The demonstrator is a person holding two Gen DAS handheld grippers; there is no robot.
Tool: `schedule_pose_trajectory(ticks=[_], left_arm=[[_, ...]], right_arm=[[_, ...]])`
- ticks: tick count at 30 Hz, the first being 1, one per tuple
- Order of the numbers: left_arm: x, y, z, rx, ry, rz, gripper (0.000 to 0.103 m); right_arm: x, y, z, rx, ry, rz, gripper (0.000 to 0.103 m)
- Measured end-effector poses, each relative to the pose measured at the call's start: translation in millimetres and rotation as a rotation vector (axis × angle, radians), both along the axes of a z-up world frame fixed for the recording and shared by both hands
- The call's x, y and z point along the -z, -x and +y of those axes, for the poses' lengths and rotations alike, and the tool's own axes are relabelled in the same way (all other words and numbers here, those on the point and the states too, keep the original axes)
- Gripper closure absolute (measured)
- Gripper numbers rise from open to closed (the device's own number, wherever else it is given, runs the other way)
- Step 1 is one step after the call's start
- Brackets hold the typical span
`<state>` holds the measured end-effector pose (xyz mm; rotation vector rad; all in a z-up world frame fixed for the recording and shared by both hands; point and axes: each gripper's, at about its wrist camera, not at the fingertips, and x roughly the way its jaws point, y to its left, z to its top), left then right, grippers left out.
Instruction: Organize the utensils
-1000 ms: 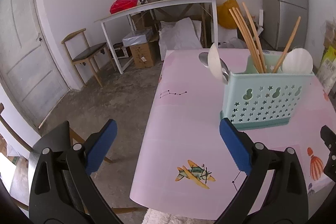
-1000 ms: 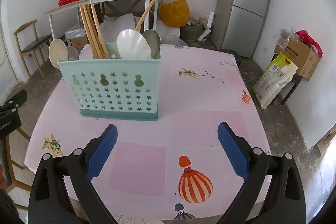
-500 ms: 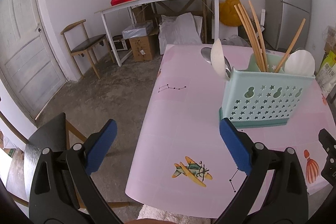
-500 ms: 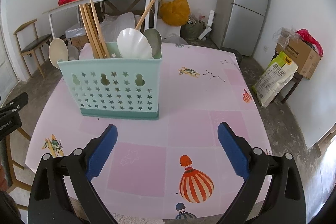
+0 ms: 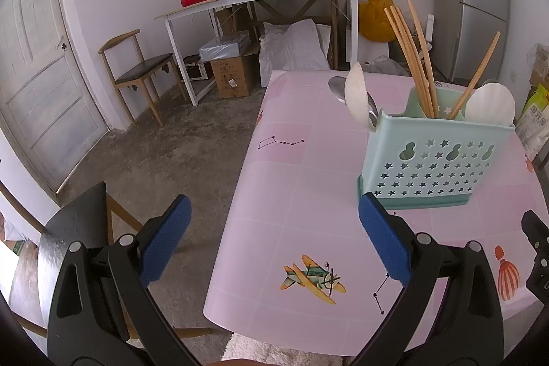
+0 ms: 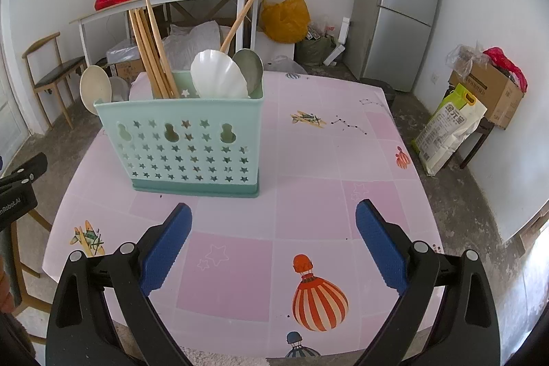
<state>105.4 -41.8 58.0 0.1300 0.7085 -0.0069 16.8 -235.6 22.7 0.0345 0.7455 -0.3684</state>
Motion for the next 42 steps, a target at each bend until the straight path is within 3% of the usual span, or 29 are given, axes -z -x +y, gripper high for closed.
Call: schedule_pose_trajectory(ticks=[42], left_arm=[[4.4,1.8,-2.8,0.005,0.006,0.015,0.009]], right_arm=[[-2.3,-1.4,2.3,-0.003,-0.006,-0.002,0.009]])
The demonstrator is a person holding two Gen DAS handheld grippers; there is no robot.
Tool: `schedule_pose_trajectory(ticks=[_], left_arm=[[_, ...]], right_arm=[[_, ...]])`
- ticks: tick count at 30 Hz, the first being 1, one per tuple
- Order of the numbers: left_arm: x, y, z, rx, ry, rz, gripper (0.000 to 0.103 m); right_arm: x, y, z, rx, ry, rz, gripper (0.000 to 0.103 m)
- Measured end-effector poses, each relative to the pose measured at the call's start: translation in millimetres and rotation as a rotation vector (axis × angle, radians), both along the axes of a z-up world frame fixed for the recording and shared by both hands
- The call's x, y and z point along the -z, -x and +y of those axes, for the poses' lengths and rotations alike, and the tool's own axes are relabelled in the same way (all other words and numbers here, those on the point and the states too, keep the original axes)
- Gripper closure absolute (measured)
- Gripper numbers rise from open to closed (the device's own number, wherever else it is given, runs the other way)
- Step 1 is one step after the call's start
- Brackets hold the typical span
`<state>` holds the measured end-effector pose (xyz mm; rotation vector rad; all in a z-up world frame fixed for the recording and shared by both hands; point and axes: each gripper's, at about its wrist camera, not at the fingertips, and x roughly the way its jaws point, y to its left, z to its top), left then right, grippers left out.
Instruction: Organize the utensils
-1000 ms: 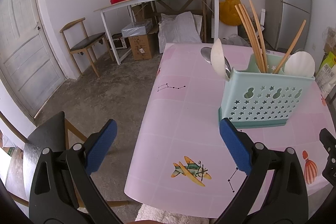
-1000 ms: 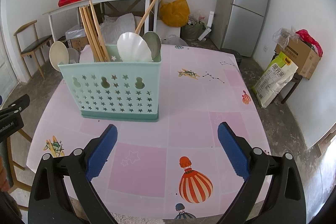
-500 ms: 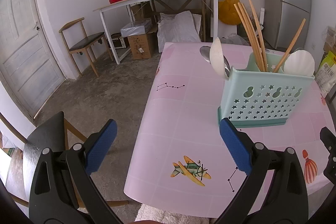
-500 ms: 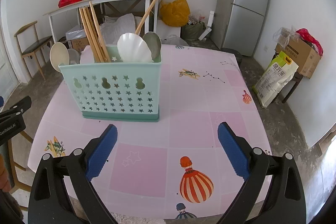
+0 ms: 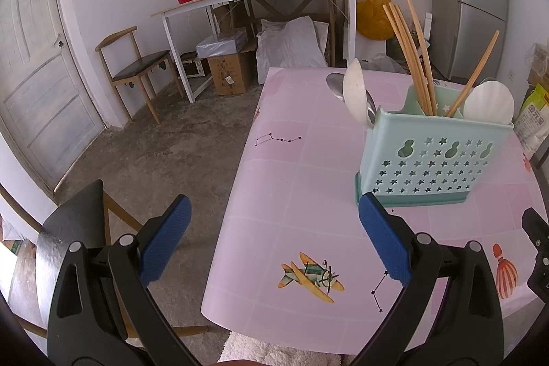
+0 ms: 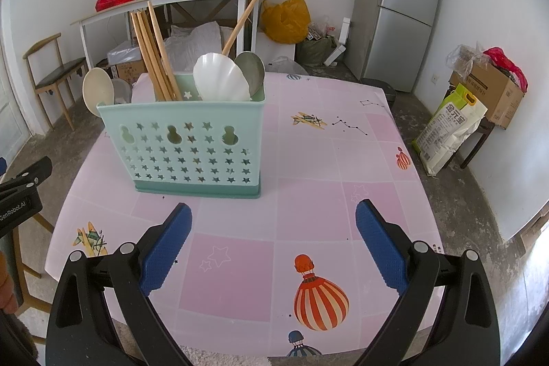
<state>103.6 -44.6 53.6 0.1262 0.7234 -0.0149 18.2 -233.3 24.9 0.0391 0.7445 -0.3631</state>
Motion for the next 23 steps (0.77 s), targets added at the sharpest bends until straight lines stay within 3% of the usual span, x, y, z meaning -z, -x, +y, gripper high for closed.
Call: schedule_pose_trajectory(ticks=[23], left_arm=[[11.4,4.2,-7.0,0.013,-0.001,0.009,0.009]], right_arm=[[0.0,0.1,0.6,0.0,-0.001,0.002,0.009]])
